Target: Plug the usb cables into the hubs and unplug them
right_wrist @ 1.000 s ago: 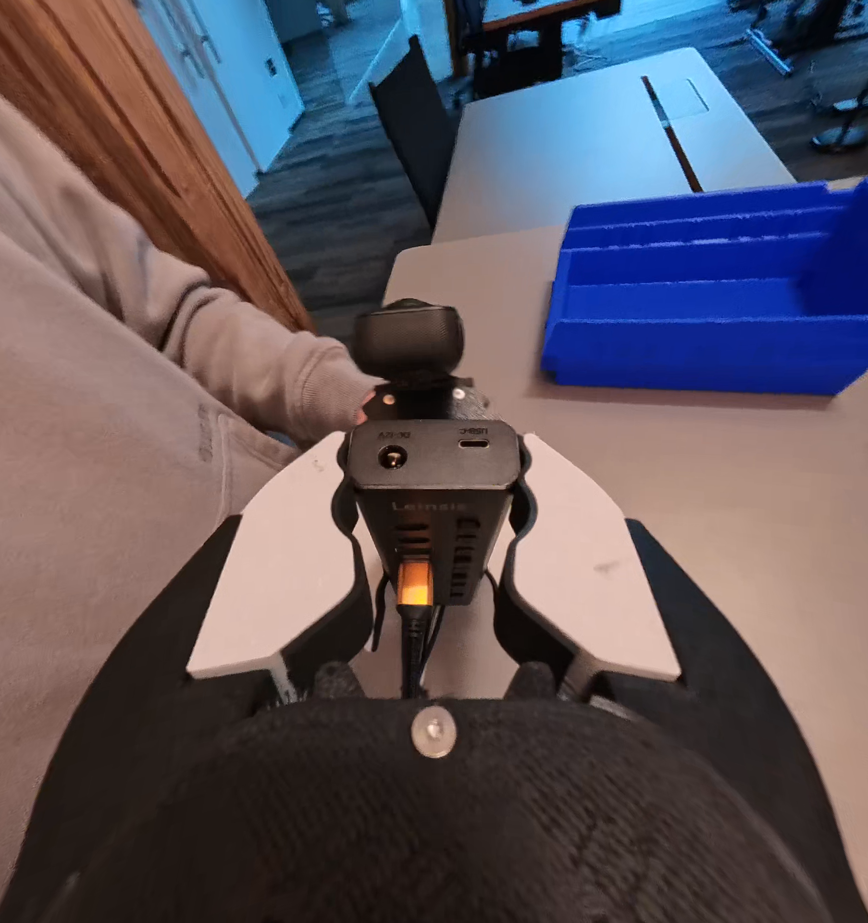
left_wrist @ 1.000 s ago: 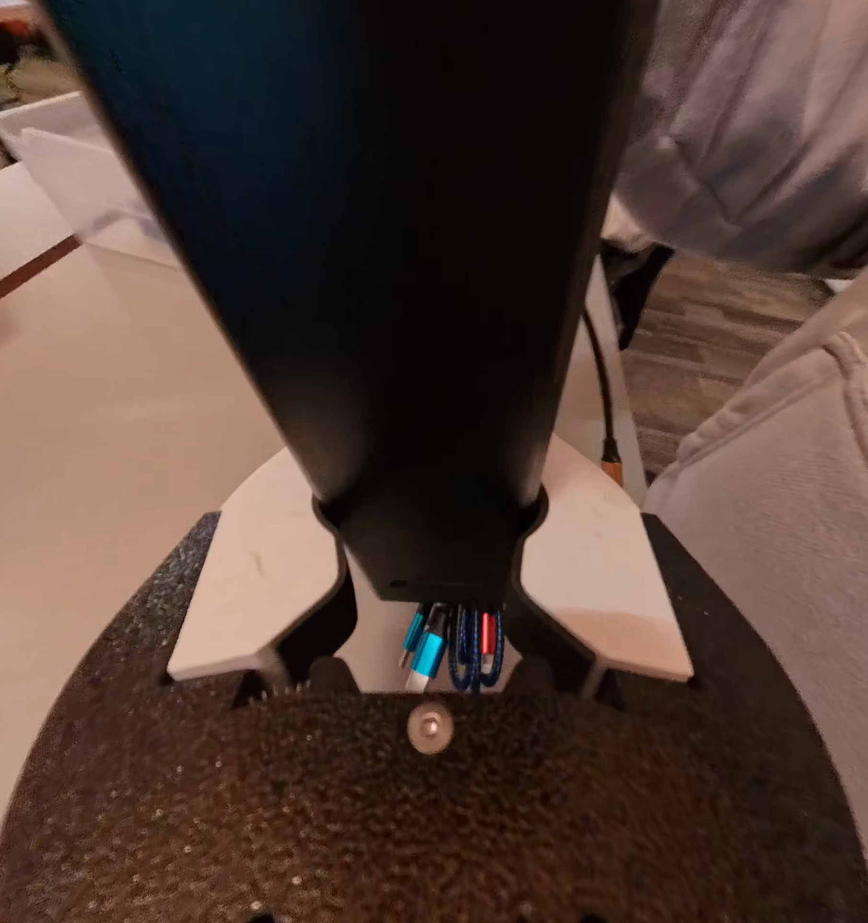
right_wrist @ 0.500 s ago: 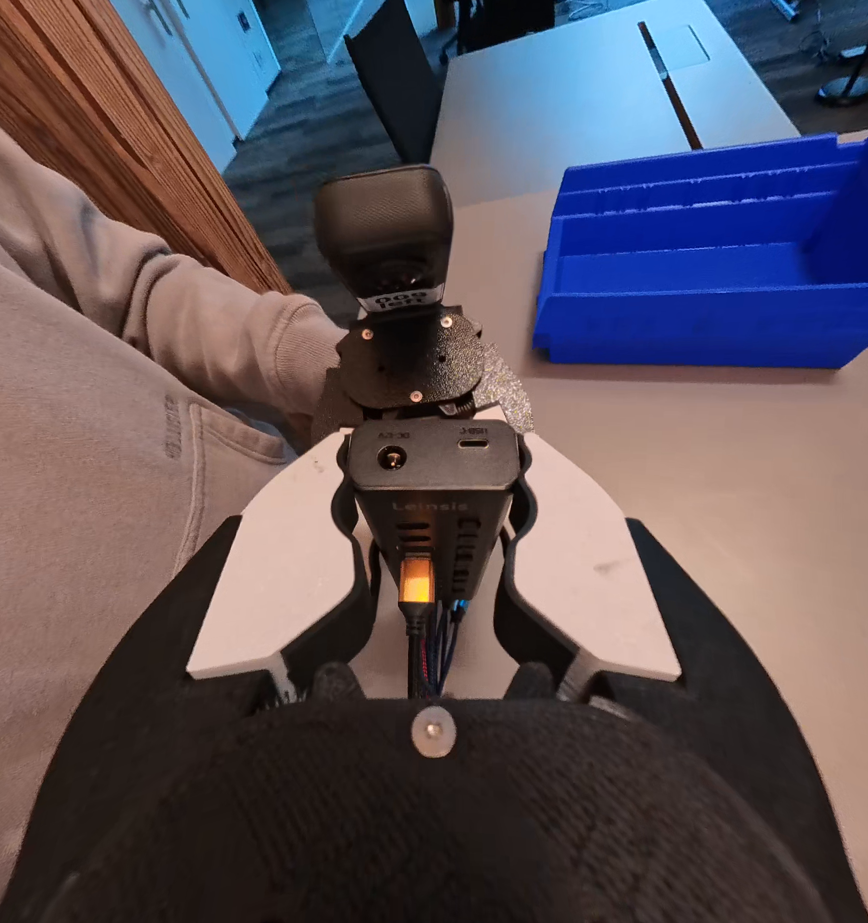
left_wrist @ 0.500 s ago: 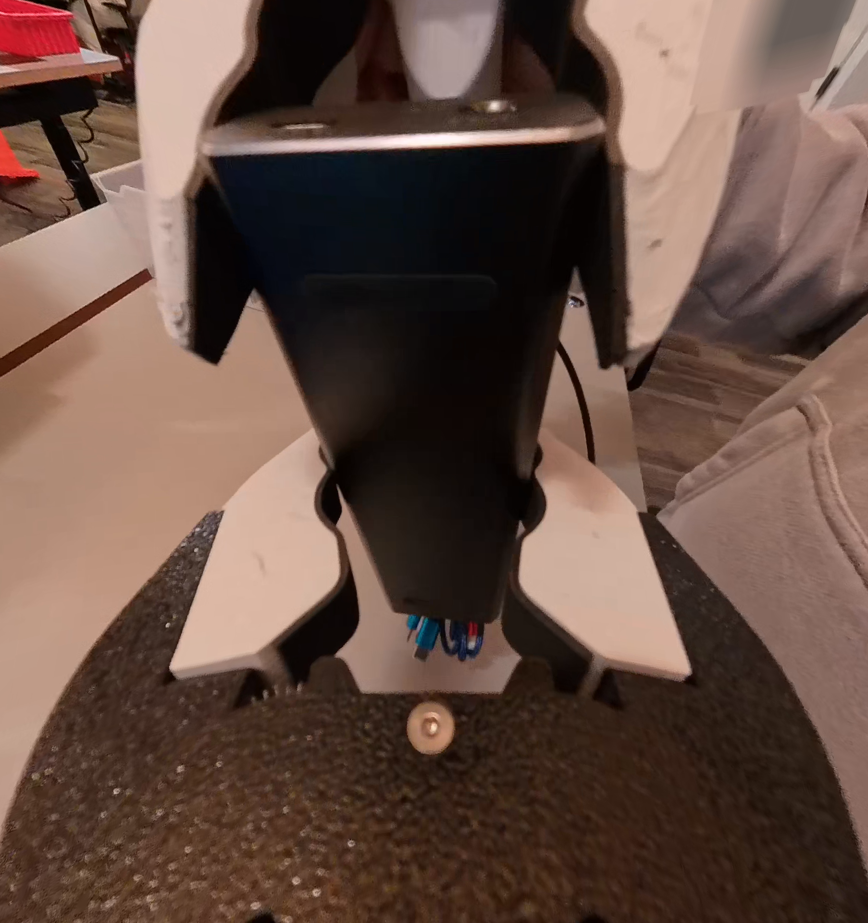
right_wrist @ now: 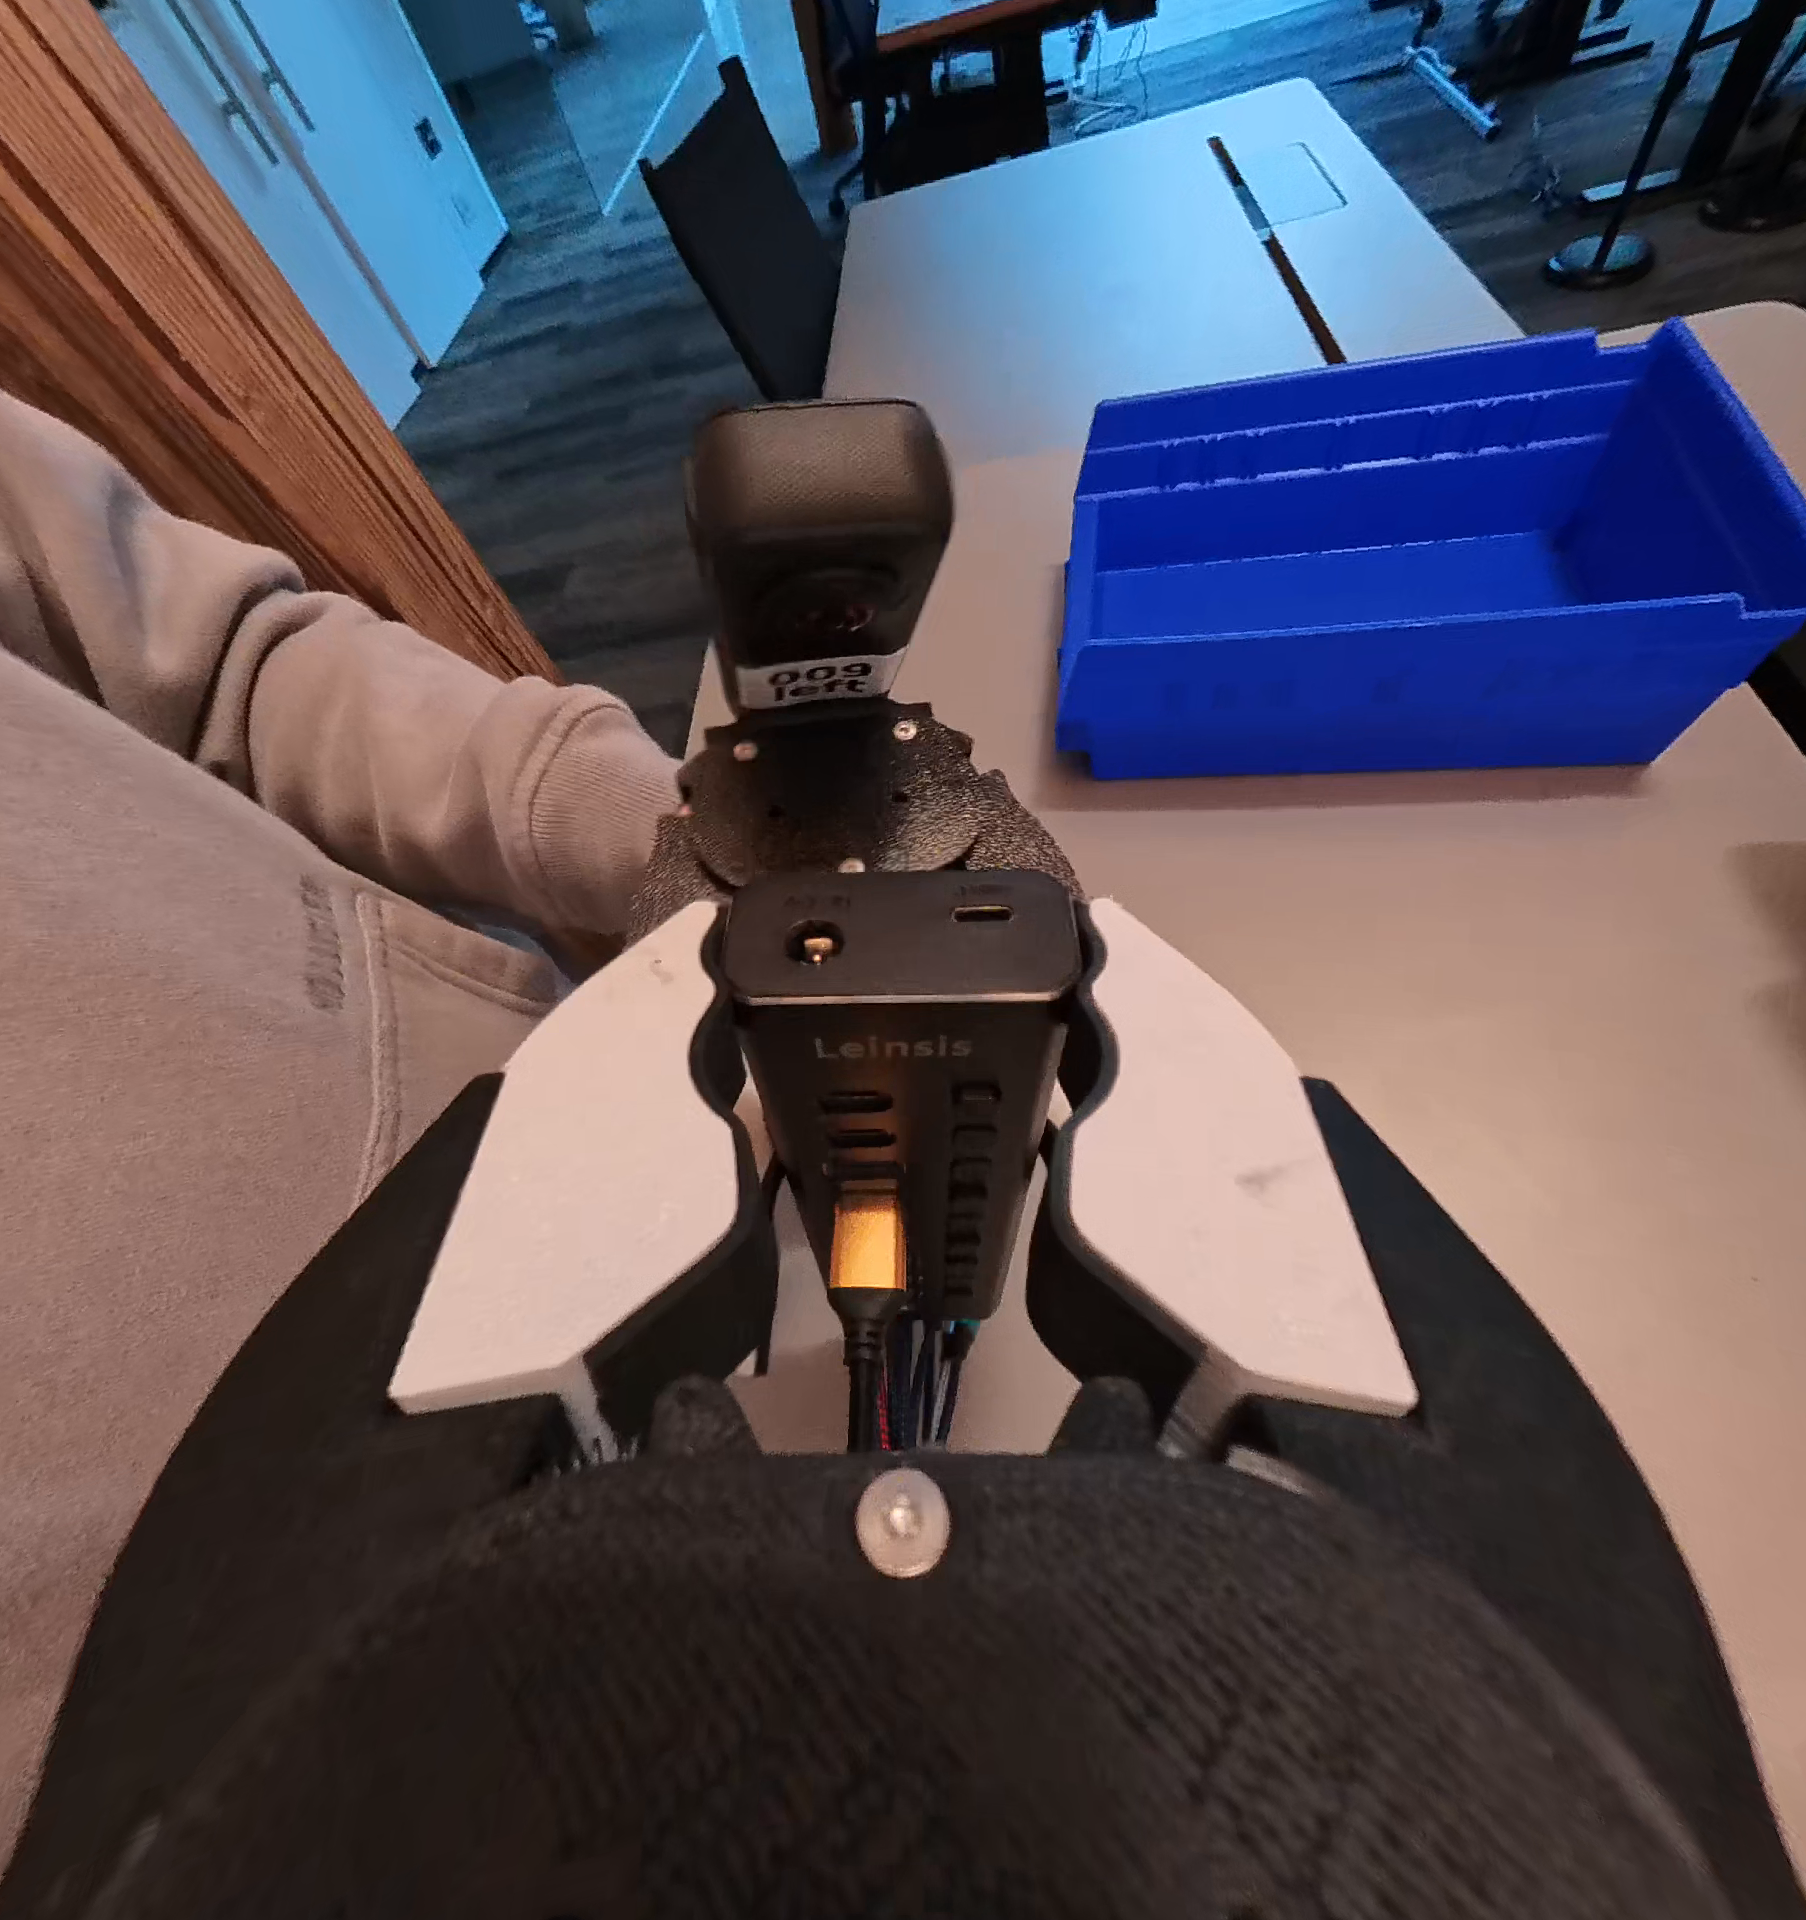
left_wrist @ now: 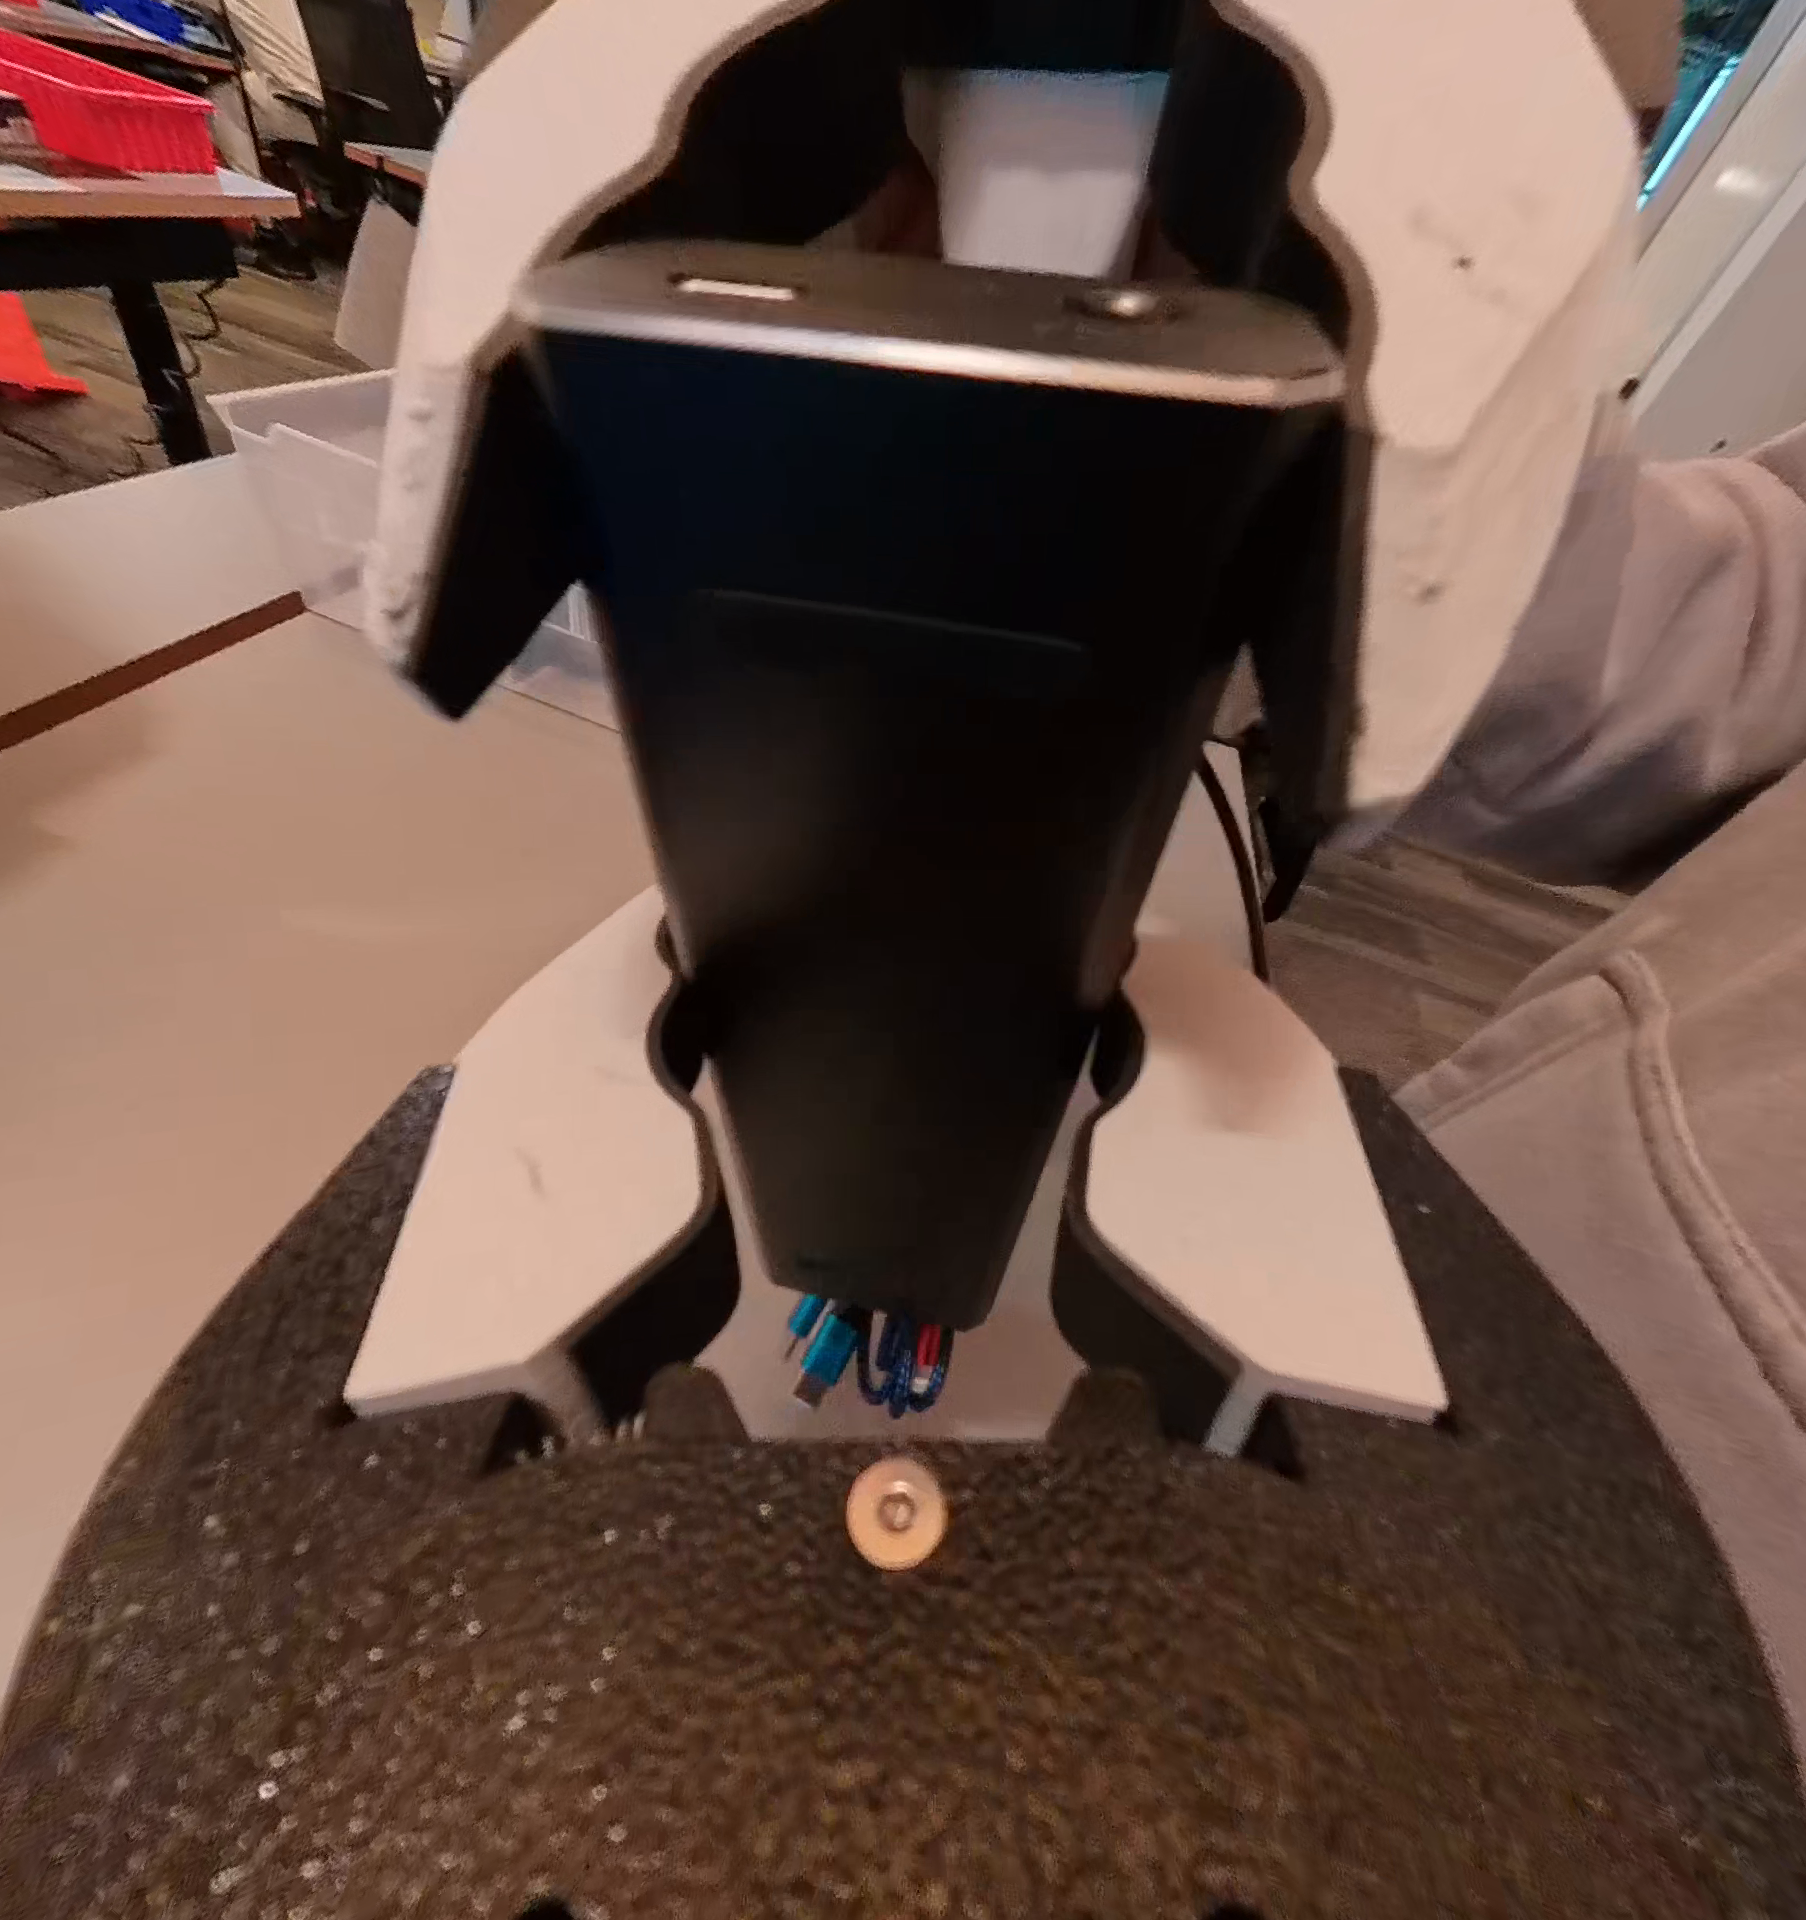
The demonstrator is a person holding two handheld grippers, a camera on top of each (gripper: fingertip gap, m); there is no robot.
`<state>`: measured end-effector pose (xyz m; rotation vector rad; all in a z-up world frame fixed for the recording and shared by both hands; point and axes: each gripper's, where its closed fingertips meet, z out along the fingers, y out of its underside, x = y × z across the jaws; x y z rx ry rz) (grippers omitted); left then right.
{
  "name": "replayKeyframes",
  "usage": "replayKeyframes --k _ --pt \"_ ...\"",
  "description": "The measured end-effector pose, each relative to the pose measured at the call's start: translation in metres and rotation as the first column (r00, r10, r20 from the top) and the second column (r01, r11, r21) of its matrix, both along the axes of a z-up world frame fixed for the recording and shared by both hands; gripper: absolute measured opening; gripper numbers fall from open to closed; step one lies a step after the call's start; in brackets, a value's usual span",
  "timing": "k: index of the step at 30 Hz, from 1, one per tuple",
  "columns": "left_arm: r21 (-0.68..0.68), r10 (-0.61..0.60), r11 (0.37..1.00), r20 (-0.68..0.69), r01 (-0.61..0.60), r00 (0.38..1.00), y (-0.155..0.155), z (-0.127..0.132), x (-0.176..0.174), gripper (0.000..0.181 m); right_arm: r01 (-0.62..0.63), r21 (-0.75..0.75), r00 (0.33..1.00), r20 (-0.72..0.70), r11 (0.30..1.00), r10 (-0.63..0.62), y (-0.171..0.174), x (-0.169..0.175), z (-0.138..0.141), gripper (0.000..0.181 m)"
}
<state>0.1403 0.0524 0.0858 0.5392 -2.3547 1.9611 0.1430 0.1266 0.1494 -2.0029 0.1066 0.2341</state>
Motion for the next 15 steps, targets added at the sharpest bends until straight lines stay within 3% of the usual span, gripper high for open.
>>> replayKeyframes --k 4,10,15 --pt "-0.004 0.009 1.0 0.034 -0.009 0.999 -0.01 0.0 0.001 0.084 -0.002 -0.011 1.0 -0.002 1.0 0.002 0.003 -0.003 -0.003 0.06" --pt "0.041 -0.015 0.999 0.055 0.013 0.998 -0.011 -0.011 0.0 0.081 -0.009 -0.054 1.0 0.026 0.998 0.01 -0.002 -0.003 -0.011 0.06" --pt "-0.008 -0.02 1.0 0.039 0.021 0.999 -0.009 -0.011 0.0 0.079 0.01 -0.057 1.0 -0.016 0.998 -0.011 -0.002 -0.001 -0.016 0.061"
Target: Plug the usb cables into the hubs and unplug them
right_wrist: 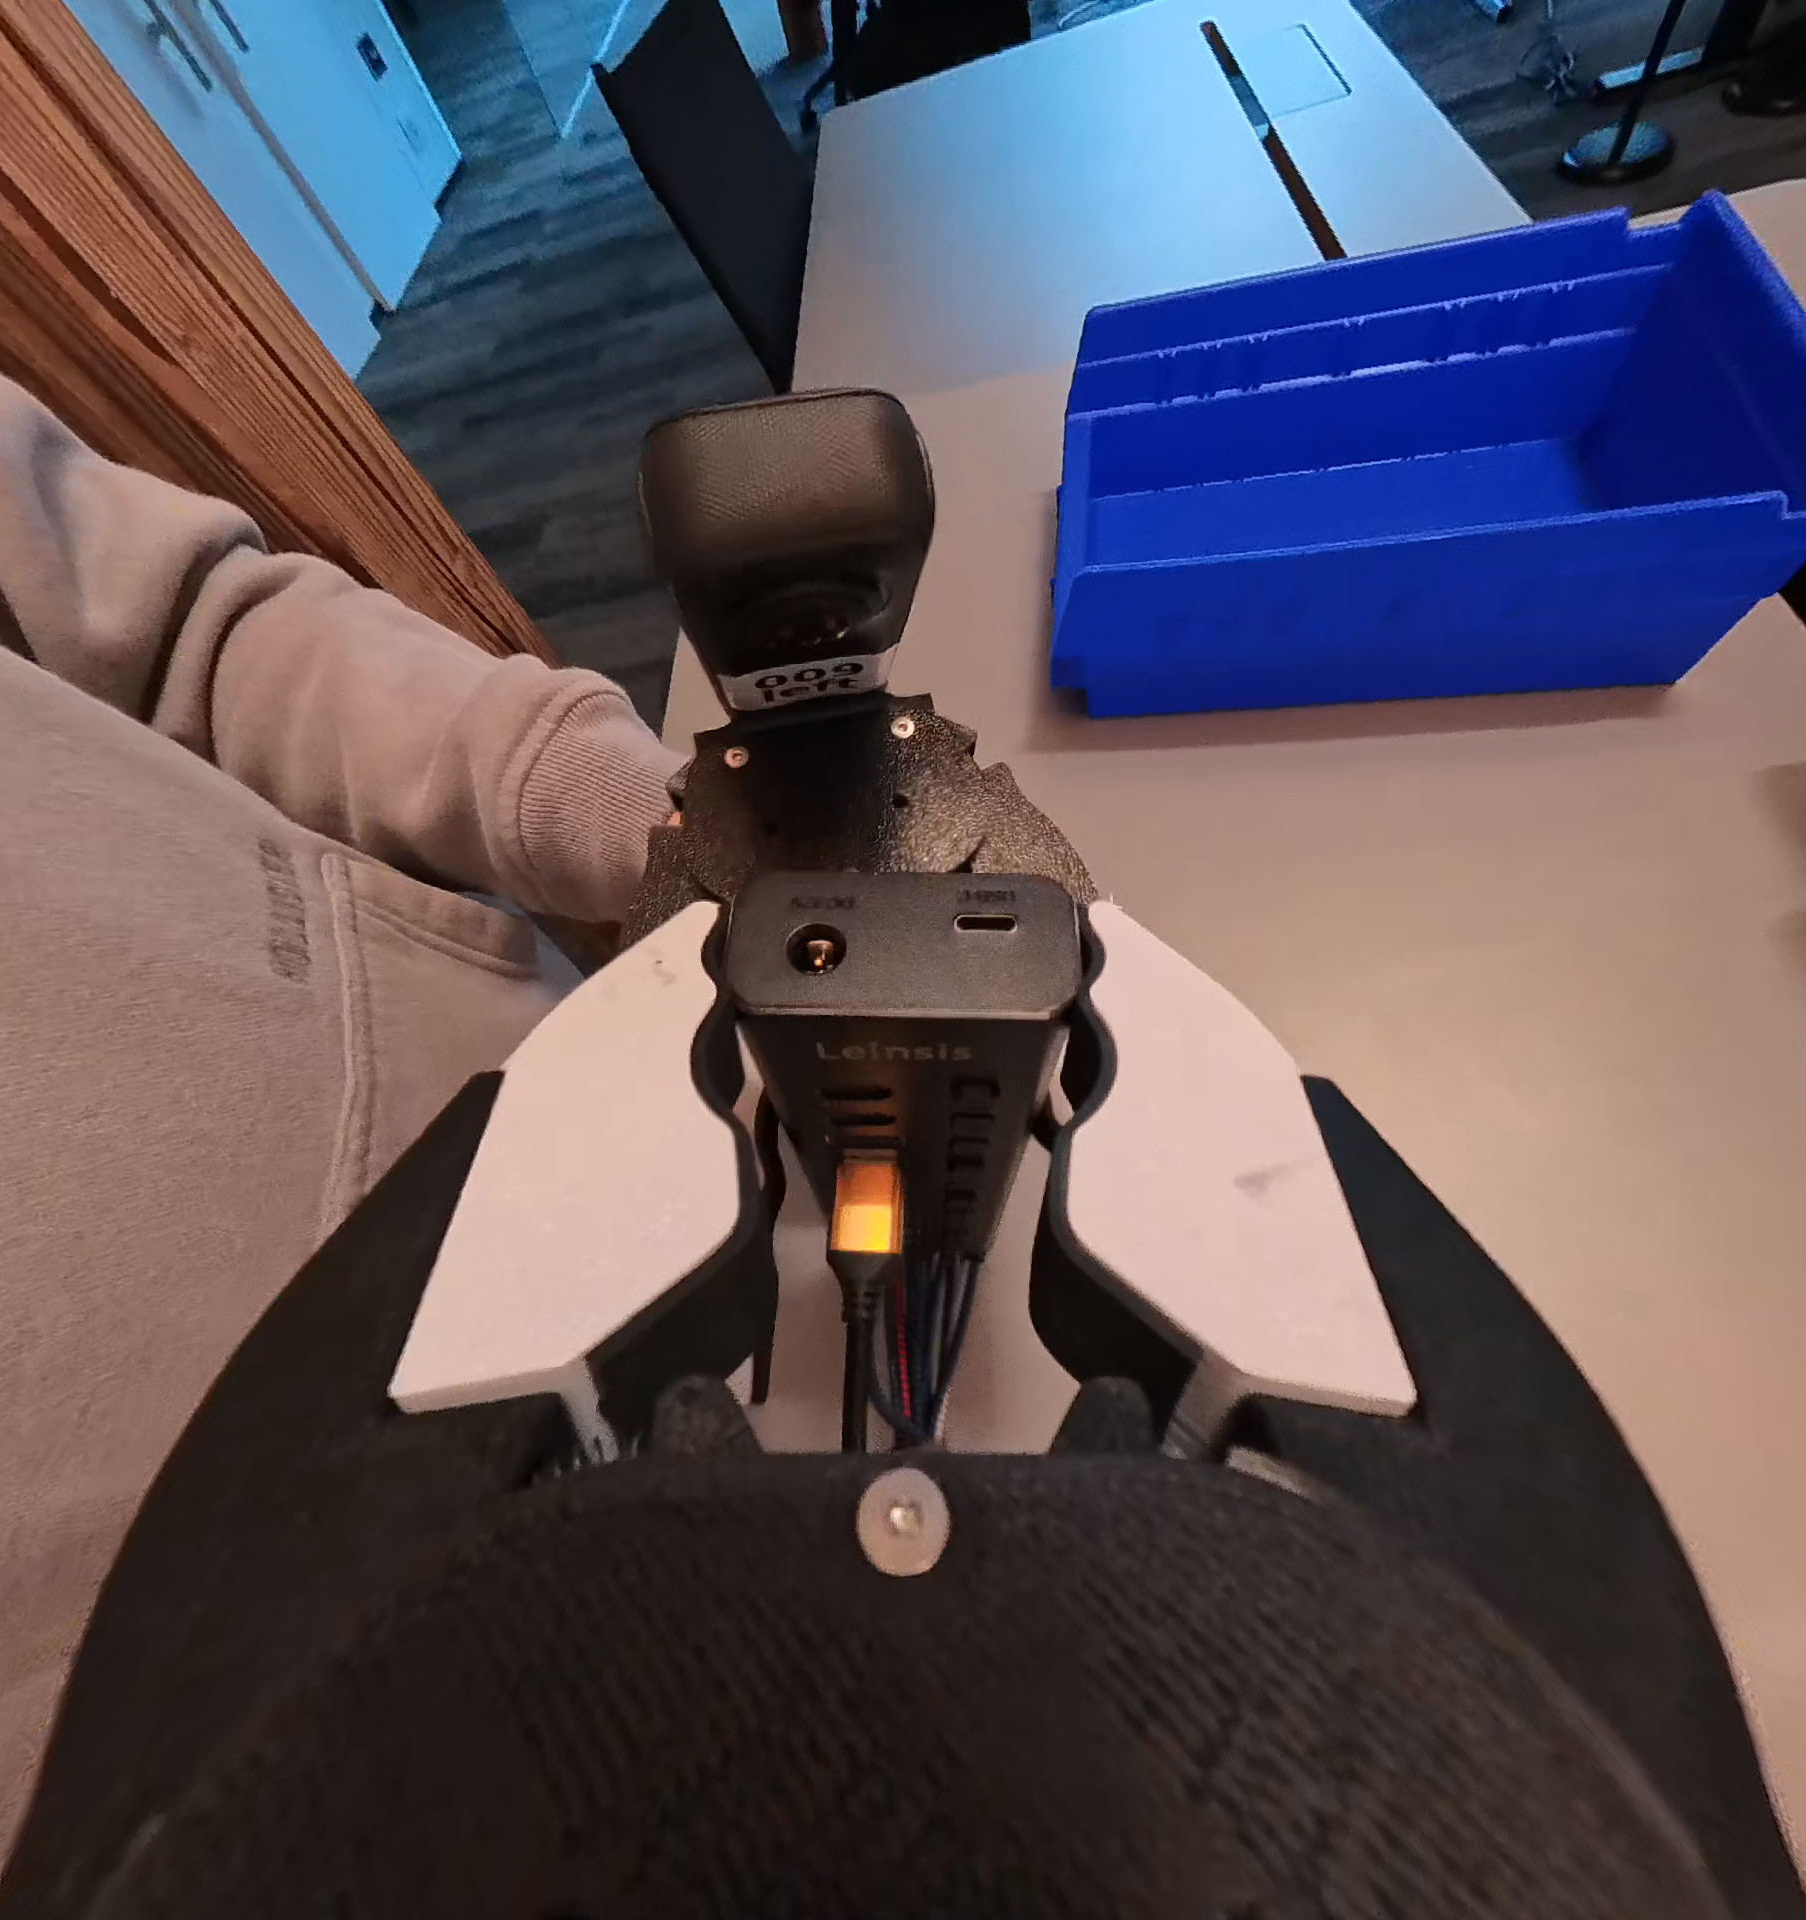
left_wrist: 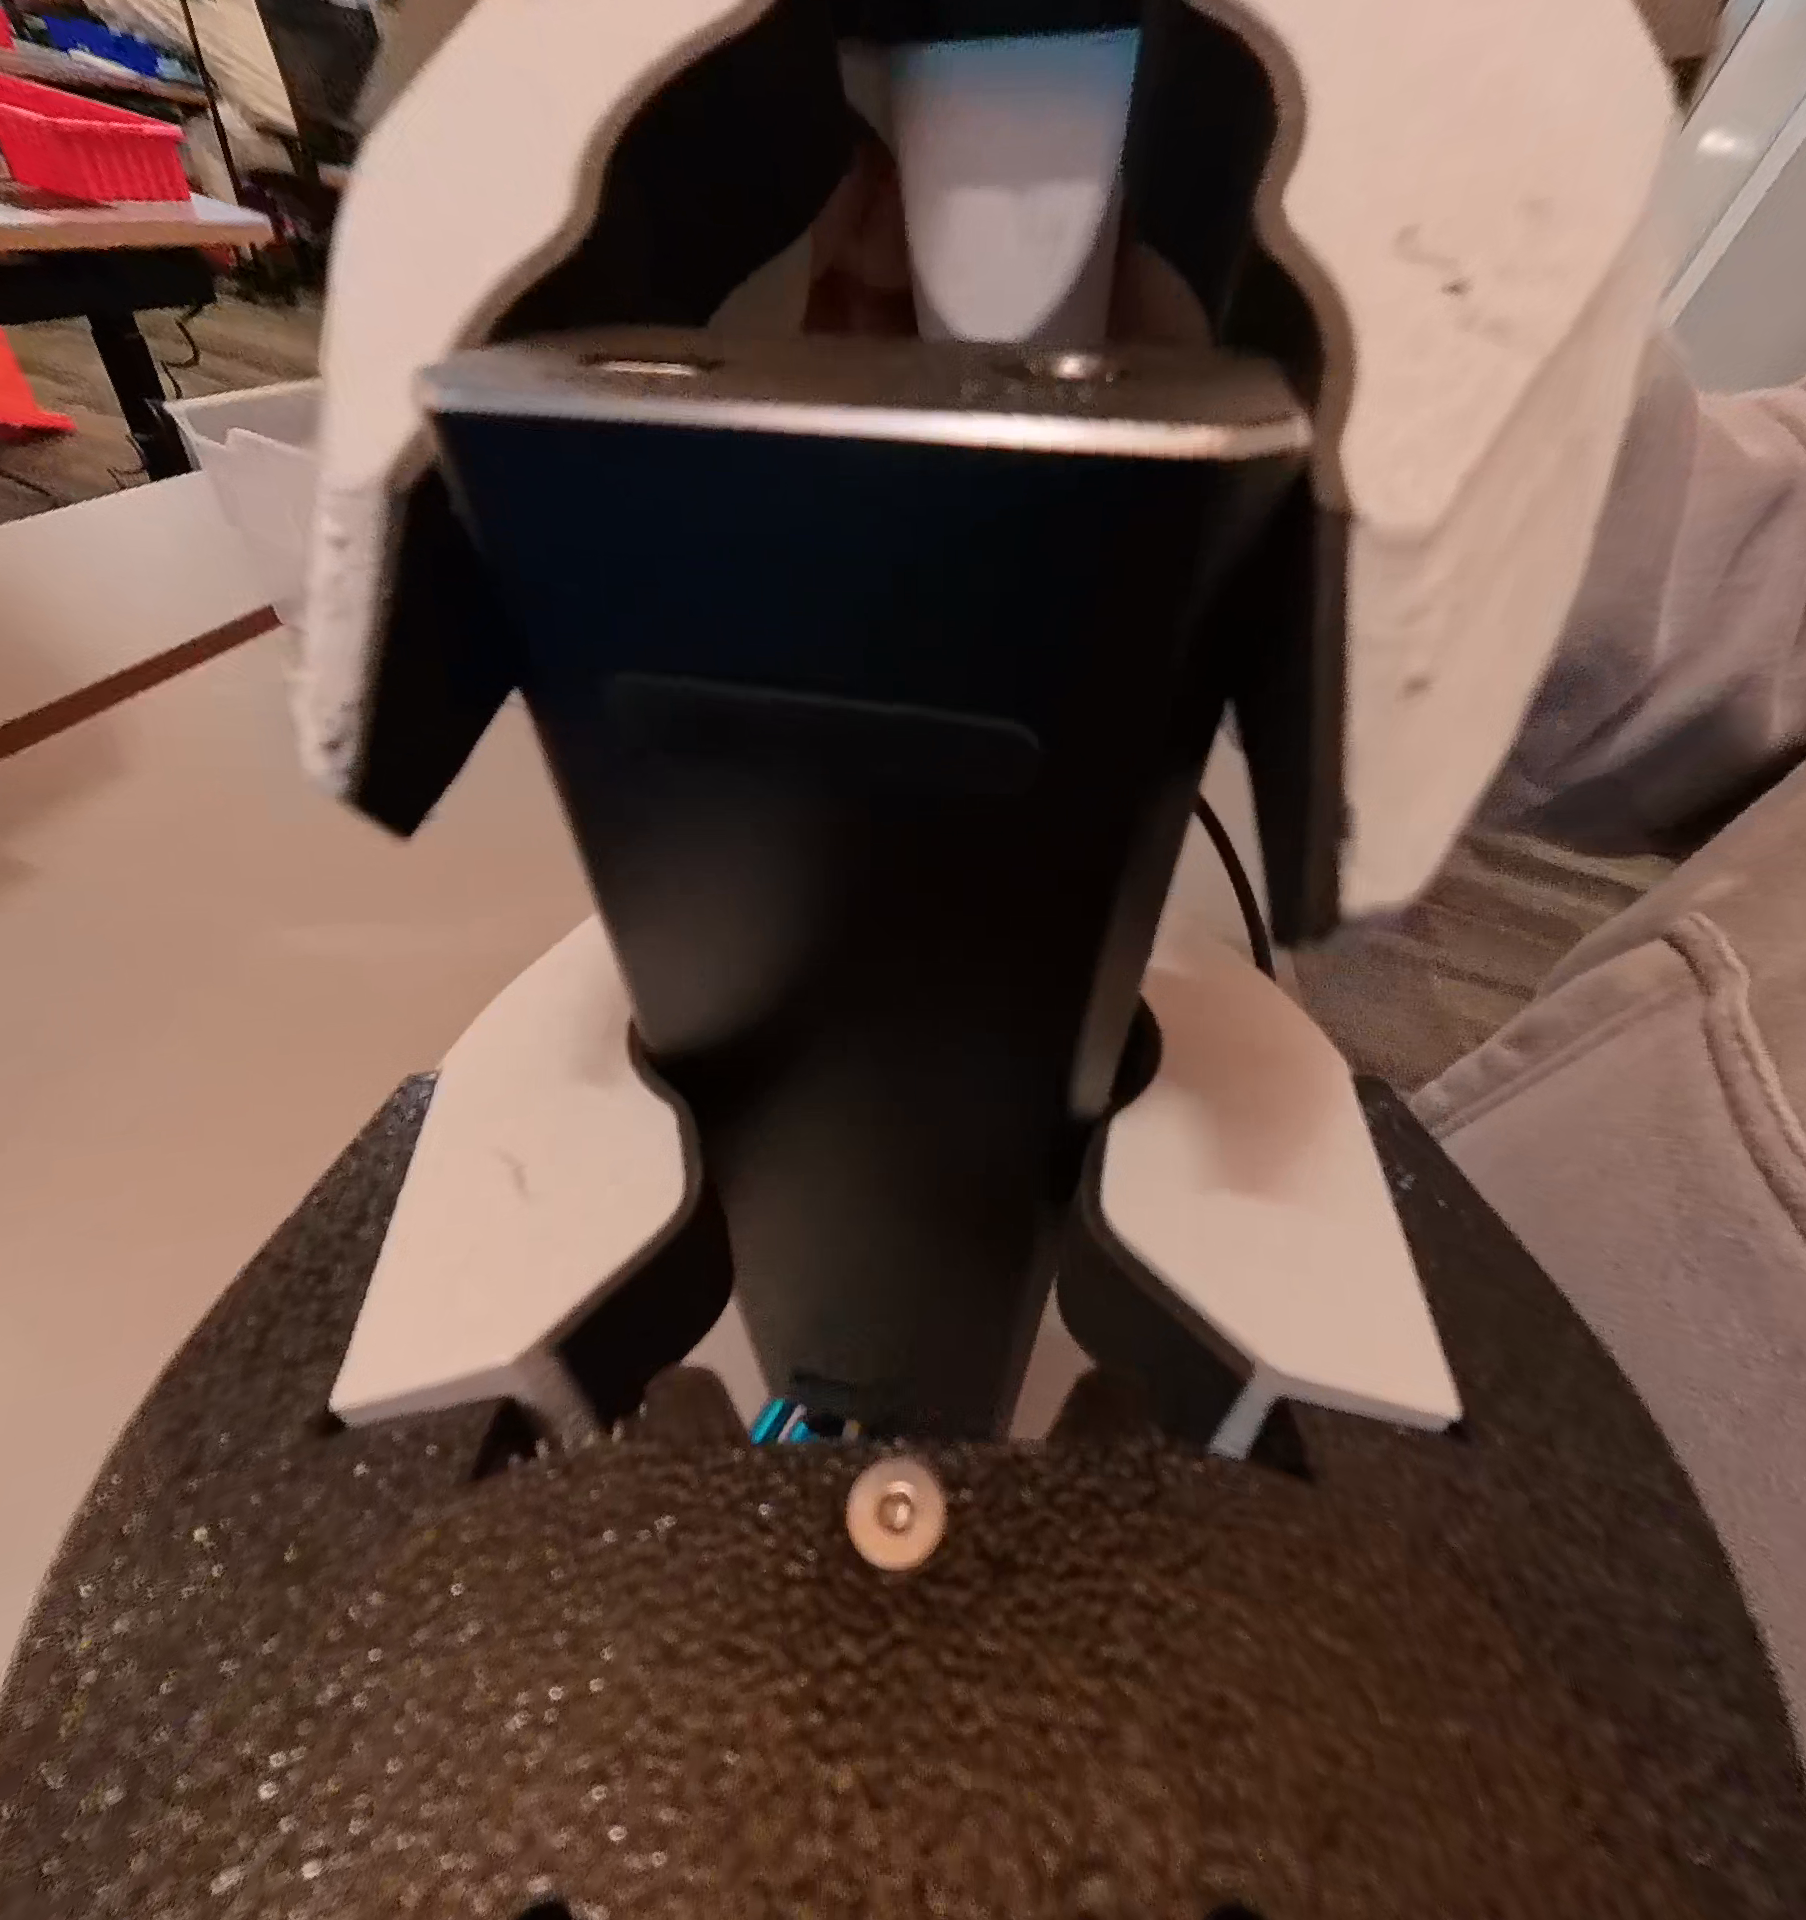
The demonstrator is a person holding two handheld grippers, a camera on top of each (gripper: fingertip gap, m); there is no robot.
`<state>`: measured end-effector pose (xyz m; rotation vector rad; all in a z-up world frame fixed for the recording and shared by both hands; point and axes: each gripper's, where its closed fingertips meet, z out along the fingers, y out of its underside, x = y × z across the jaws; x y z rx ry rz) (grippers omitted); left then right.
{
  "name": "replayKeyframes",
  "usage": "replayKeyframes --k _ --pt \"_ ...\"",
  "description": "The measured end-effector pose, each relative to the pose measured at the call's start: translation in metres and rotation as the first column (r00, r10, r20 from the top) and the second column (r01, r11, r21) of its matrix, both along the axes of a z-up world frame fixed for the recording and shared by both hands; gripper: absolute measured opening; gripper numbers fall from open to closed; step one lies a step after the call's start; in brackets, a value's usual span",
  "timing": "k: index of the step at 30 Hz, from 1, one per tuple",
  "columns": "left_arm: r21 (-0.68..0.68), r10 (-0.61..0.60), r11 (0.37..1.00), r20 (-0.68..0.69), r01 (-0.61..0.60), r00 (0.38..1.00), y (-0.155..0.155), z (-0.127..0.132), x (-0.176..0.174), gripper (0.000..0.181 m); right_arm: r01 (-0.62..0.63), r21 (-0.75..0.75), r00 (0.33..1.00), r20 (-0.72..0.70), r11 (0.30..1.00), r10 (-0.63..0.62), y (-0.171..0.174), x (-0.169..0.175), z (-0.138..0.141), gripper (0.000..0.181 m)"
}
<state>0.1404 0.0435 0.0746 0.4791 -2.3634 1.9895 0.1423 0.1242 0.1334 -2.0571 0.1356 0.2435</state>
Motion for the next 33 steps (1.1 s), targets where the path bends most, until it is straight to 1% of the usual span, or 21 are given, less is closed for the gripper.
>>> replayKeyframes --k 2,3,6,7,9,12,13,14,15,17,18,19,20,22,25,26,29,31,33 --pt "0.0 0.011 1.0 0.031 -0.011 0.999 0.004 0.002 0.001 0.079 -0.003 0.019 0.999 -0.036 1.0 0.003 -0.005 -0.003 0.006 0.064" --pt "0.005 0.021 1.0 0.044 -0.021 0.999 0.006 0.002 0.003 0.079 0.005 0.019 0.999 -0.032 1.0 -0.004 -0.011 -0.002 0.008 0.064" --pt "-0.026 0.031 0.999 0.055 -0.03 0.998 0.014 0.008 0.004 0.079 0.053 -0.05 0.997 0.06 0.997 -0.05 -0.034 0.009 -0.001 0.064" --pt "-0.023 0.032 0.999 0.063 -0.03 0.998 0.015 0.009 0.004 0.079 0.044 -0.077 0.997 0.074 0.996 -0.038 -0.04 0.007 -0.007 0.061" --pt "-0.021 0.032 0.999 0.077 -0.03 0.997 0.018 0.009 0.005 0.078 -0.005 -0.101 0.997 0.08 0.995 0.013 -0.046 -0.002 -0.017 0.049" --pt "-0.035 0.028 0.999 0.083 -0.026 0.996 0.019 0.011 0.005 0.078 -0.048 -0.105 0.998 0.033 0.993 0.052 -0.045 -0.015 -0.029 0.033" --pt "-0.033 0.028 0.999 0.089 -0.026 0.996 0.02 0.011 0.005 0.078 -0.055 -0.098 0.998 0.023 0.994 0.058 -0.044 -0.018 -0.031 0.027" --pt "-0.032 0.024 0.999 0.095 -0.021 0.995 0.02 0.01 0.004 0.077 -0.032 -0.08 0.999 0.023 0.996 0.034 -0.042 -0.016 -0.032 0.026" --pt "-0.039 0.015 0.999 0.092 -0.011 0.996 0.019 0.011 0.003 0.077 -0.009 -0.076 1.0 0.024 0.997 0.01 -0.041 -0.014 -0.035 0.027" --pt "-0.02 -0.002 1.0 0.104 0.004 0.995 0.018 0.009 -0.001 0.076 -0.007 -0.071 1.0 0.017 0.997 0.008 -0.038 -0.014 -0.038 0.03" --pt "0.004 -0.005 1.0 0.115 0.004 0.993 0.017 0.006 -0.001 0.076 0.023 -0.032 0.999 0.041 0.999 -0.022 -0.034 -0.011 -0.032 0.042" --pt "0.019 -0.01 1.0 0.122 0.007 0.993 0.016 0.005 -0.002 0.076 0.057 0.041 0.996 0.073 0.998 -0.059 -0.029 -0.008 -0.02 0.056" --pt "0.016 -0.012 1.0 0.125 0.01 0.992 0.016 0.005 -0.003 0.076 0.062 0.092 0.992 0.105 0.994 -0.072 -0.026 -0.009 -0.01 0.063" --pt "0.021 -0.007 1.0 0.135 0.004 0.991 0.015 0.006 -0.002 0.076 0.097 0.133 0.982 0.148 0.986 -0.117 -0.021 -0.006 -0.003 0.082" --pt "0.047 -0.018 0.999 0.157 0.011 0.987 0.01 0.005 -0.004 0.076 0.035 0.18 0.99 0.128 0.983 -0.059 -0.012 -0.016 0.001 0.065" --pt "0.054 -0.022 0.998 0.158 0.014 0.987 0.01 0.004 -0.004 0.076 0.022 0.194 0.991 0.127 0.981 -0.048 -0.01 -0.017 0.003 0.063" --pt "0.106 -0.025 0.994 0.172 0.007 0.985 0.009 0.002 -0.004 0.075 -0.031 0.098 0.988 0.151 0.995 0.016 -0.015 -0.018 -0.002 0.062" --pt "0.152 -0.056 0.988 0.181 0.028 0.982 0.009 0.001 -0.007 0.074 -0.079 0.064 0.982 0.177 0.995 0.067 -0.017 -0.021 -0.001 0.062" --pt "0.208 -0.084 0.977 0.201 0.042 0.976 0.013 -0.003 -0.009 0.072 -0.134 -0.005 0.968 0.215 0.991 0.132 -0.02 -0.026 -0.002 0.062"
